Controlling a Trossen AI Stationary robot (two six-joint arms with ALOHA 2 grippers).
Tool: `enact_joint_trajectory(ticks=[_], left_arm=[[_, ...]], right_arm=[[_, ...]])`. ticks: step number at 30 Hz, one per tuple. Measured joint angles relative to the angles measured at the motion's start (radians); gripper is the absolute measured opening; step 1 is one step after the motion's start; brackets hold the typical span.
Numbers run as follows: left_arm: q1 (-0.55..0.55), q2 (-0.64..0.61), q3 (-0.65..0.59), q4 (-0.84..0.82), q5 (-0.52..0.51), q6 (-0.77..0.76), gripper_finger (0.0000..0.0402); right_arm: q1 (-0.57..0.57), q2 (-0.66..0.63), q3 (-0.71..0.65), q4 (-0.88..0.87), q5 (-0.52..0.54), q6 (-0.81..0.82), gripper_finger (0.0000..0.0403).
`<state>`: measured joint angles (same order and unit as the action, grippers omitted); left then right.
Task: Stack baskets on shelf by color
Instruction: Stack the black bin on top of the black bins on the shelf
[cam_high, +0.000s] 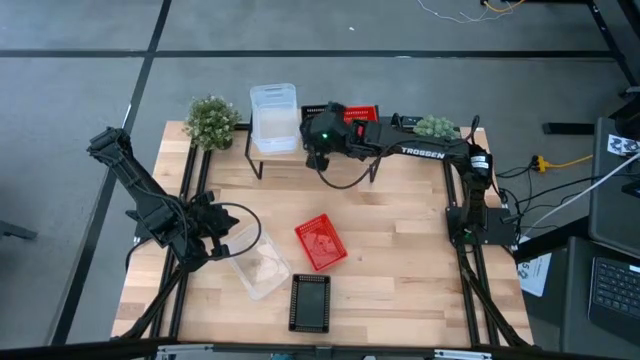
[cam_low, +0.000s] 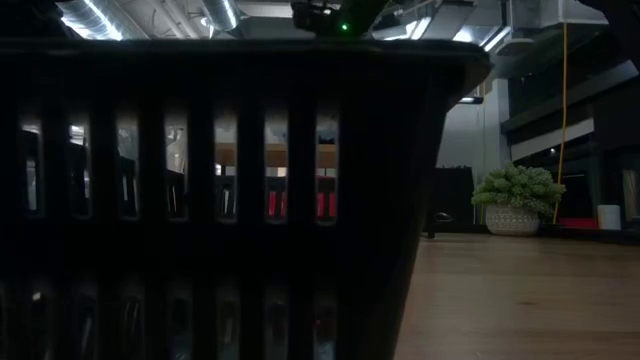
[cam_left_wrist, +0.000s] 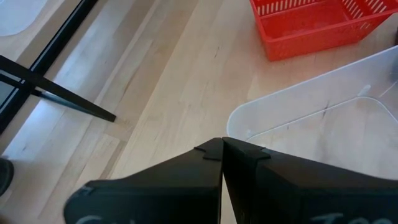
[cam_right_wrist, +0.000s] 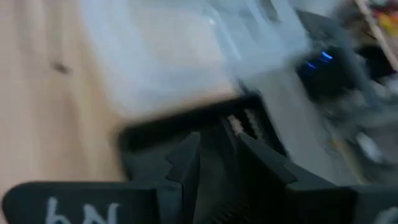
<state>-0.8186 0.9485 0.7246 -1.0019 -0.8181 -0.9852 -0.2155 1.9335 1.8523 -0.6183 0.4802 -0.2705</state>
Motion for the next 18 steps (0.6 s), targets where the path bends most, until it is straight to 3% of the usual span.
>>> enact_joint_trajectory(ticks=[5, 11, 14, 18], left_arm=[[0.000, 0.000, 0.000, -0.001, 0.000, 0.000, 0.0000], [0.000, 0.000, 0.000, -0.001, -0.004, 0.001, 0.0000], [0.000, 0.000, 0.000, -0.004, -0.026, 0.001, 0.0000], [0.003, 0.000, 0.000, -0.006, -0.069, 0.002, 0.0000]], right_arm=[[-0.004, -0.008, 0.000, -0.106, 0.134, 0.036, 0.0108], [0.052, -0.094, 0.000, -0.317, 0.139, 0.166, 0.0108], [0.088, -0.155, 0.000, -0.454, 0.053, 0.234, 0.0108], [0.113, -0.221, 0.000, -0.641, -0.158, 0.334, 0.0108]])
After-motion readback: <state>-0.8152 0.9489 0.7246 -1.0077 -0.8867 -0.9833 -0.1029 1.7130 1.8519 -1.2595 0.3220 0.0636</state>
